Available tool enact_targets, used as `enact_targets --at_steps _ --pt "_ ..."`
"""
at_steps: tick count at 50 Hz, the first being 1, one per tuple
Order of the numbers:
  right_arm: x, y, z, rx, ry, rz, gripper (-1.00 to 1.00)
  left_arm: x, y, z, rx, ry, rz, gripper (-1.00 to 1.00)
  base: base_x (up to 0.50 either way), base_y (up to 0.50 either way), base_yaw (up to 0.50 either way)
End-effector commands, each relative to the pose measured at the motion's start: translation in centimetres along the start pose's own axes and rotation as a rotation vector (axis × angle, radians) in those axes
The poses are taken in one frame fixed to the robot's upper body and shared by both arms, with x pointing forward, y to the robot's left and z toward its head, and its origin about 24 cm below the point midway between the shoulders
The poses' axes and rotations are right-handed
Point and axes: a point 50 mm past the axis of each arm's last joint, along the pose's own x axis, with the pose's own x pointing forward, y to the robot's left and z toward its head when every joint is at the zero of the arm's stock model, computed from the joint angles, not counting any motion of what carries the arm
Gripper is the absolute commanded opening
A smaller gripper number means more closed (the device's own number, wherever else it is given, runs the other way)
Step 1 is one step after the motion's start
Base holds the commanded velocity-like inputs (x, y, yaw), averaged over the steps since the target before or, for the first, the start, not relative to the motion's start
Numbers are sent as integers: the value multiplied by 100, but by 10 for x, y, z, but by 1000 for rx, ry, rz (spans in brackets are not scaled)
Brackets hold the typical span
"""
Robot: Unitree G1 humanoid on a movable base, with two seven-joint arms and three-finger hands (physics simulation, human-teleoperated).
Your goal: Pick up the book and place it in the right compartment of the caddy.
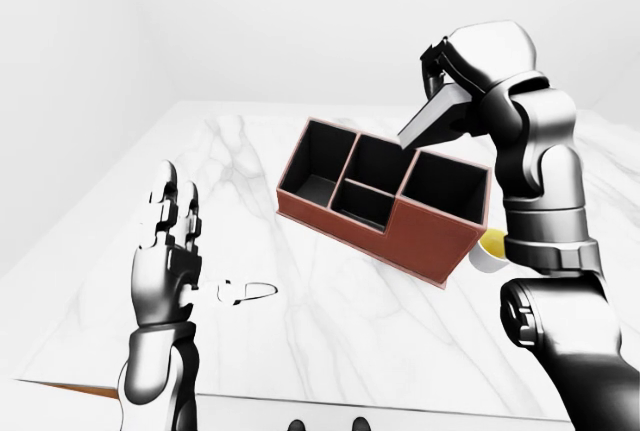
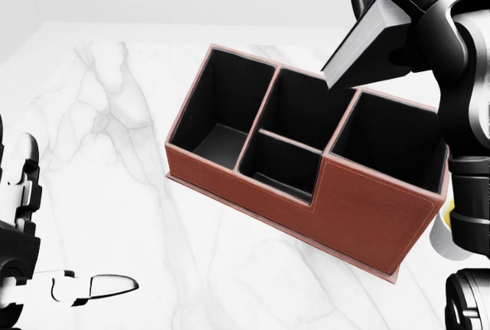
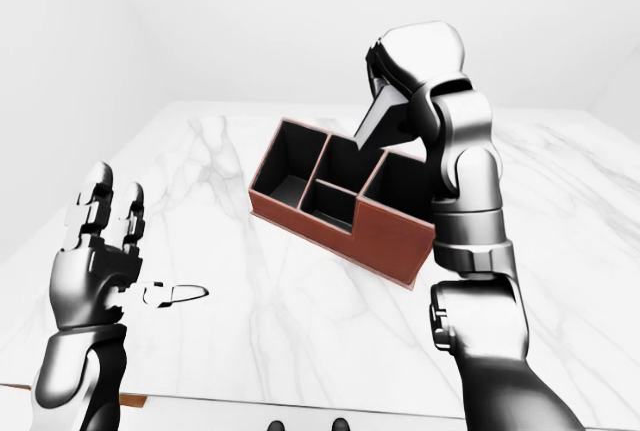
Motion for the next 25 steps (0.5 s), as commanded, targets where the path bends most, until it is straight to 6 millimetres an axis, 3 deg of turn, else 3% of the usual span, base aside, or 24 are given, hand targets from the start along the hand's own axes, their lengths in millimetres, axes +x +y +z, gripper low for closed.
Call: enact_targets --at_steps 1,25 --pt "7 17 -8 -8 39 -16 -100 -1 1 -2 1 9 1 100 0 0 0" --pt "3 40 -18 -65 80 65 -100 -3 2 0 2 4 6 100 0 0 0"
